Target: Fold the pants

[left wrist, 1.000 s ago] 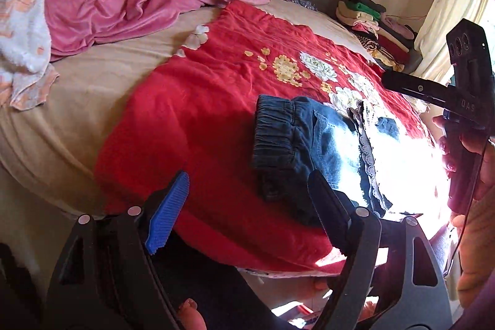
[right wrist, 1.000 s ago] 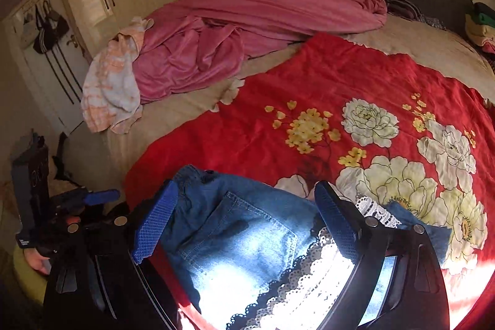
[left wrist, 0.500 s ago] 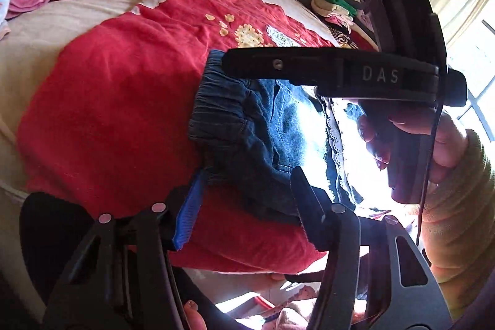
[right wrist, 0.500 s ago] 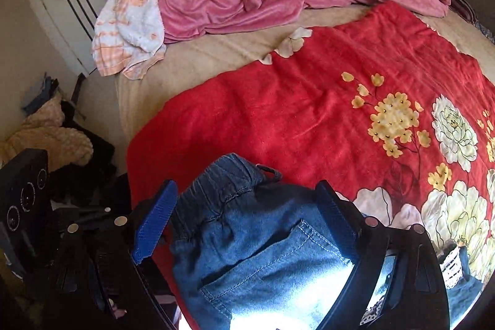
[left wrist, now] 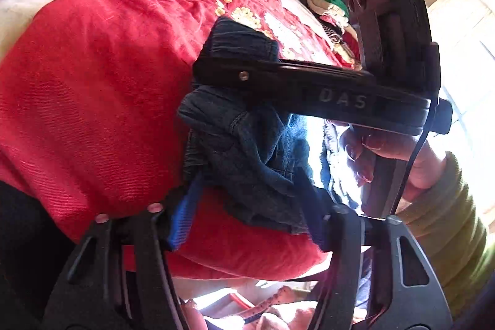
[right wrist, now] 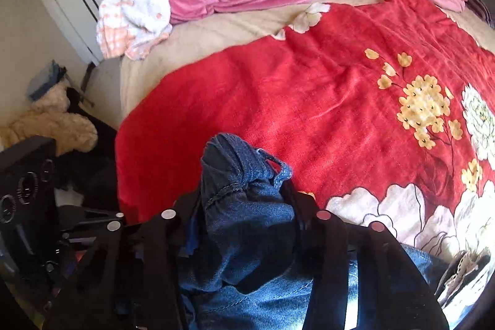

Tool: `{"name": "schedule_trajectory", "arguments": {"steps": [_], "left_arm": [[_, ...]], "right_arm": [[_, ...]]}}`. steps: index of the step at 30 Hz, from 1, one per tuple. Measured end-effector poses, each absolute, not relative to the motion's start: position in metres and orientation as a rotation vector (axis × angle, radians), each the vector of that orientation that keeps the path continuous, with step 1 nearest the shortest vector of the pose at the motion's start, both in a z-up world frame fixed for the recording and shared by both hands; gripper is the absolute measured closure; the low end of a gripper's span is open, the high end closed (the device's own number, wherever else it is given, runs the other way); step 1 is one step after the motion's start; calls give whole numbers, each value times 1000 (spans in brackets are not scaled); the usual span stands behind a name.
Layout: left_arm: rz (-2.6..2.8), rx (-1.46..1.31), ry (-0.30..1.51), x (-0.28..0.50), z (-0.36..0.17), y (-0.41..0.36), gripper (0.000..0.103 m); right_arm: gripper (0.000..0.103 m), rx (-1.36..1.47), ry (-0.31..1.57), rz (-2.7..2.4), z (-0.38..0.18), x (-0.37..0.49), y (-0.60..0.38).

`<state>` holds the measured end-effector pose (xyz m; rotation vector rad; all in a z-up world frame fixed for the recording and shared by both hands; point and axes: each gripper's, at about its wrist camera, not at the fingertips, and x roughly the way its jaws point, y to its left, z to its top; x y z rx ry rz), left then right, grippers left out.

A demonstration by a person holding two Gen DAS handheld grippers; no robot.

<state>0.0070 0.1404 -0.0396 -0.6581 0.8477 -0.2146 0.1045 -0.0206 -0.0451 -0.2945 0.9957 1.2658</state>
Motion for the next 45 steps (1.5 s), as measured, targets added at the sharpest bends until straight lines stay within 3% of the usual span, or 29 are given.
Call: {"name": "schedule_trajectory", "arguments": {"steps": [4,8,12,17,21,25,34,36,41,45], "left_arm": [[-211,-629,824,6,-27,135,40],[-264,-640,840,18,-21,123,29],[-382,-683,829,40,-12,100,29],[-445,-638,806,60,6,59,41],[-476,-604,802,71,17,28,41],[-560,-543,813,69,25,2,41],[-301,-356,763,69,41,2,43],[-268,-290,772,80,38,-9,53],[-244,-103,818,77,13,-44,63],[-232,-141,928,73,-30,-45,63]], "right_arm": [[65,-58,963,1319,-22,119,-68],[65,59,906,1324,-4,127,-109],[65,121,860,1286,7,136,-148],[65,172,817,1248,15,144,-199],[65,199,780,1228,17,146,-233],[52,226,725,1160,16,142,-275],[44,161,741,911,-6,122,-337],[43,141,749,906,-11,114,-334],[43,31,807,892,-32,99,-317],[43,-63,935,821,-68,96,-310]]}}
